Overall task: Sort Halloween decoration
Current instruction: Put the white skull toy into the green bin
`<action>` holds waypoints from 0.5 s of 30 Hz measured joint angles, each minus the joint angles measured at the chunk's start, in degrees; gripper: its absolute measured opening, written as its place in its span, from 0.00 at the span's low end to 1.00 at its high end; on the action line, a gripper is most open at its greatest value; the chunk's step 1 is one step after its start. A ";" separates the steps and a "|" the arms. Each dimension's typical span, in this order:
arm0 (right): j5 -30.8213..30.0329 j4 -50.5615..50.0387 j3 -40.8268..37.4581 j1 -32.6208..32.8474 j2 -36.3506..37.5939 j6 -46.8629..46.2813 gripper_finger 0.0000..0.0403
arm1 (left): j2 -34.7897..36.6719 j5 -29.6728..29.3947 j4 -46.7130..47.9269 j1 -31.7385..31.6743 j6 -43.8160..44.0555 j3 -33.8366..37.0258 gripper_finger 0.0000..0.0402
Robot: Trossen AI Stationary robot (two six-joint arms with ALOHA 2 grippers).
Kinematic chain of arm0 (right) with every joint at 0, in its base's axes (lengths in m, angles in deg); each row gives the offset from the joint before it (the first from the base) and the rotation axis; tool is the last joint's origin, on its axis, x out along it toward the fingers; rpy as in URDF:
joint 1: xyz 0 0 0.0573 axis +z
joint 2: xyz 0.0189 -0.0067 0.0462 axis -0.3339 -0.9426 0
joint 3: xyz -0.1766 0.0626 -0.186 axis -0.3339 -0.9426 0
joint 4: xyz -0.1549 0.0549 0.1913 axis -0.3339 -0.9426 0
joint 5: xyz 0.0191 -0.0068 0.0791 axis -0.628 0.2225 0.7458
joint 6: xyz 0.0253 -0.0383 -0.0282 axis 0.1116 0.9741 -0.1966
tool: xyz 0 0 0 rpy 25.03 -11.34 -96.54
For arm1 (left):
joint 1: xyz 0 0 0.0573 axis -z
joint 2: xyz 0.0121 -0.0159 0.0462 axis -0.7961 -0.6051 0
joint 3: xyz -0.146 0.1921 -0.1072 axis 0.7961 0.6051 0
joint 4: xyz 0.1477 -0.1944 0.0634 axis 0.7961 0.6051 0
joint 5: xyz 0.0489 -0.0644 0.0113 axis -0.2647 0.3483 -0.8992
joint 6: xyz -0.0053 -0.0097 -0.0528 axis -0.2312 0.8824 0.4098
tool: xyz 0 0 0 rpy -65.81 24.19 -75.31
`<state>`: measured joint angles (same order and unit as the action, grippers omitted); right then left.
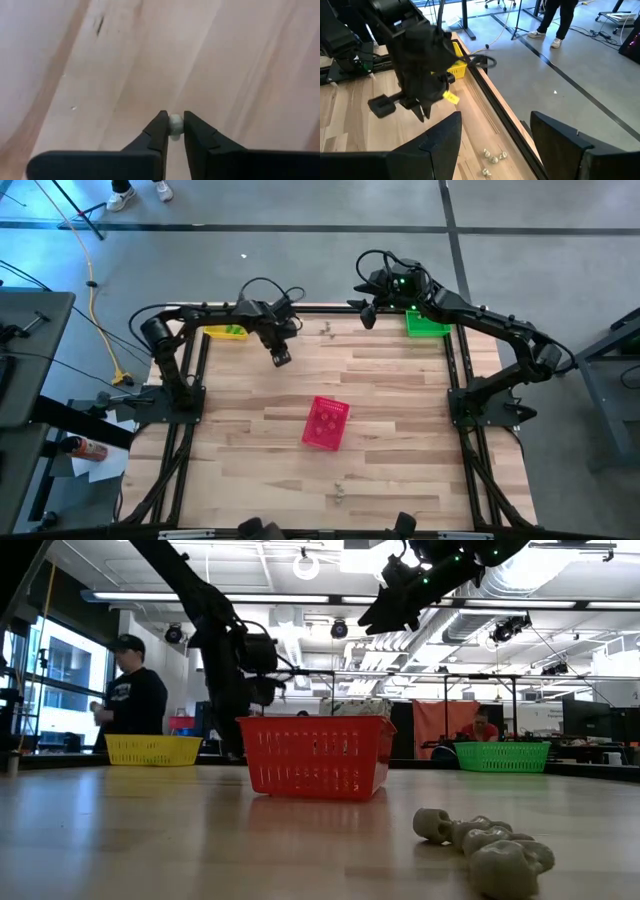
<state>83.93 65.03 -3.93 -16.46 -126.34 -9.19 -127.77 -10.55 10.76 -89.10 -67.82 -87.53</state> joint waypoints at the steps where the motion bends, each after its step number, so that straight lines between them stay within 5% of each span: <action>1: 0.00 0.00 0.00 0.00 0.00 0.00 0.58 | 0.63 1.02 0.06 -0.46 0.34 0.00 0.08; 15: 7.57 5.43 0.00 1.54 -0.02 -3.41 0.58 | 13.57 20.76 -12.25 -6.88 20.15 -0.02 0.04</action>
<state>91.50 70.46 -3.93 -14.92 -126.36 -12.59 -114.20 10.21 -1.49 -95.98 -47.67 -87.55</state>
